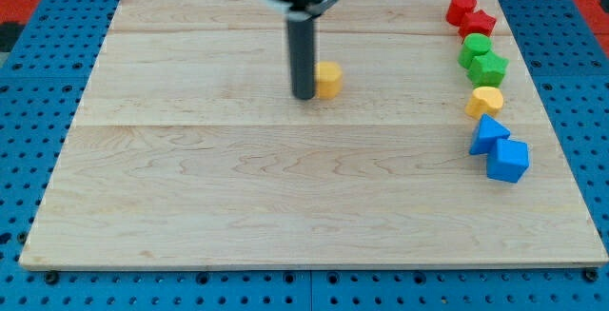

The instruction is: Push the yellow hexagon to the top left corner

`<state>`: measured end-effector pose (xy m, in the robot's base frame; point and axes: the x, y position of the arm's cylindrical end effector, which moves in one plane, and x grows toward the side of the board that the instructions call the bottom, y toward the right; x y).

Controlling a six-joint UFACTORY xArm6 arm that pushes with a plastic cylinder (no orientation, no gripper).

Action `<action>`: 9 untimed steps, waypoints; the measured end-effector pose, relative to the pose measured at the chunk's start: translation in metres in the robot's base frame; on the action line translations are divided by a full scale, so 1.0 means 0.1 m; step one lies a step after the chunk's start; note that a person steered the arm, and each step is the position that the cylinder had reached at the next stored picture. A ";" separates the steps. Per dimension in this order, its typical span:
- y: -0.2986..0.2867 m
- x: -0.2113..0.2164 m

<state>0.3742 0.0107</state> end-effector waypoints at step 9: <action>-1.85 -1.75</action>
<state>0.1996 -0.1738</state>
